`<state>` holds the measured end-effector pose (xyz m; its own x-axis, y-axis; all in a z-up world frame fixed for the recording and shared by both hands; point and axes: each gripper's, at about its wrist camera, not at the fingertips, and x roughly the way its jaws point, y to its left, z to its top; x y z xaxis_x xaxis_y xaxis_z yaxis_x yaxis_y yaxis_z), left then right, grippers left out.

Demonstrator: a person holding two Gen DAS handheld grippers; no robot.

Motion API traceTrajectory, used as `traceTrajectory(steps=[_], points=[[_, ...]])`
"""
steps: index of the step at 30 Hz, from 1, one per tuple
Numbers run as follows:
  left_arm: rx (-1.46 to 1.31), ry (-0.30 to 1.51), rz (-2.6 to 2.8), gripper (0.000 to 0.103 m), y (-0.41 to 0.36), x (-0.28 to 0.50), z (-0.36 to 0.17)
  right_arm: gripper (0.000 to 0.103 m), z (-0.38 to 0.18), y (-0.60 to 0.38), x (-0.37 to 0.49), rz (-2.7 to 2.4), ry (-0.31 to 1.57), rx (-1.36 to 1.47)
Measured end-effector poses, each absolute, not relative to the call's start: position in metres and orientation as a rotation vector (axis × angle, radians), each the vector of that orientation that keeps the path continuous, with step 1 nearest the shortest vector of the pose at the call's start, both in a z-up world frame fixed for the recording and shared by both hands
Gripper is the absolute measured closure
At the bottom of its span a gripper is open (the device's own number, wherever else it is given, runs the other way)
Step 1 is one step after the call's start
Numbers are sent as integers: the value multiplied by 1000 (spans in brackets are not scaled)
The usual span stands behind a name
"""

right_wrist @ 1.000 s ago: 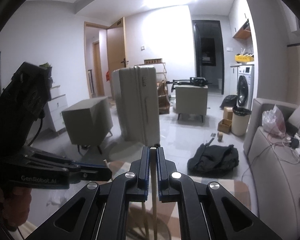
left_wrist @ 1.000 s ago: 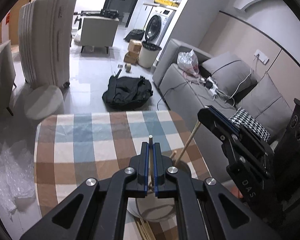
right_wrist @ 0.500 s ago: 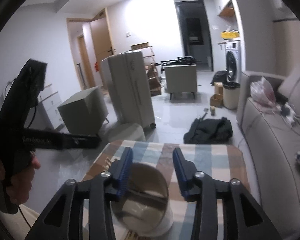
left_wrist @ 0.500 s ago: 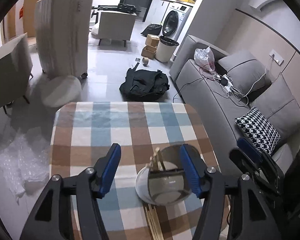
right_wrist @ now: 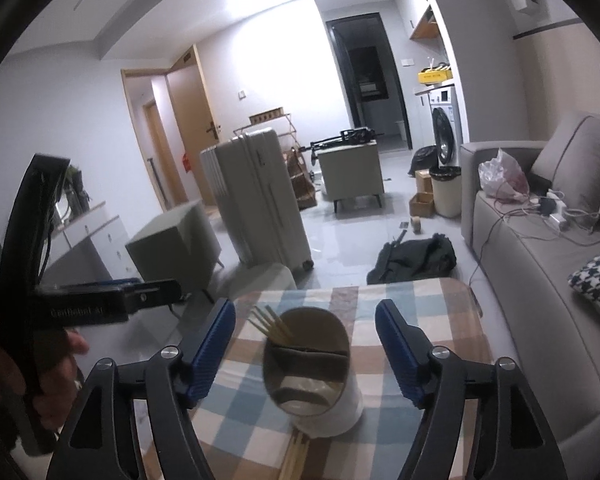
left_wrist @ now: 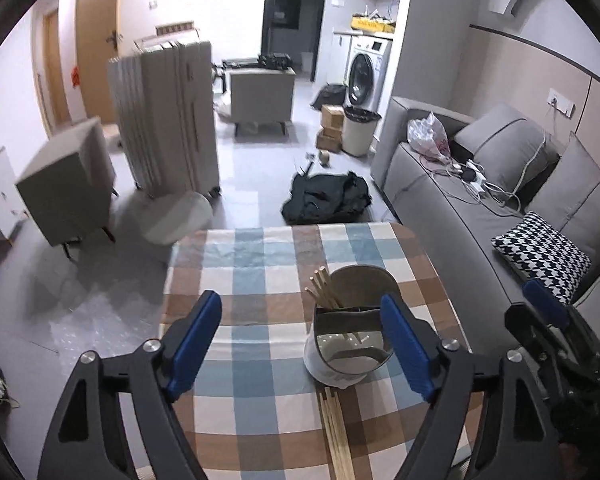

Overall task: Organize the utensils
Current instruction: 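Open both tools and pull them back from the holder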

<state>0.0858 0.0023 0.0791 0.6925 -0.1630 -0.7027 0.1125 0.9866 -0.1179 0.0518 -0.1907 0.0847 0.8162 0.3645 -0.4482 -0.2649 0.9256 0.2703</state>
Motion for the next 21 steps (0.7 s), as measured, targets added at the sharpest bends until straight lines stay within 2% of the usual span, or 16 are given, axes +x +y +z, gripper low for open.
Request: traceTrajectory(steps=[9, 13, 21], points=[[-63, 711, -131, 16, 3, 48, 92, 10, 110, -184, 10, 330, 502, 194], [-76, 693, -135, 8, 7, 33, 91, 4, 113, -179, -11, 298, 519, 200], [-72, 690, -148, 8, 11, 19, 68, 2, 97, -170, -37, 280, 559, 205]])
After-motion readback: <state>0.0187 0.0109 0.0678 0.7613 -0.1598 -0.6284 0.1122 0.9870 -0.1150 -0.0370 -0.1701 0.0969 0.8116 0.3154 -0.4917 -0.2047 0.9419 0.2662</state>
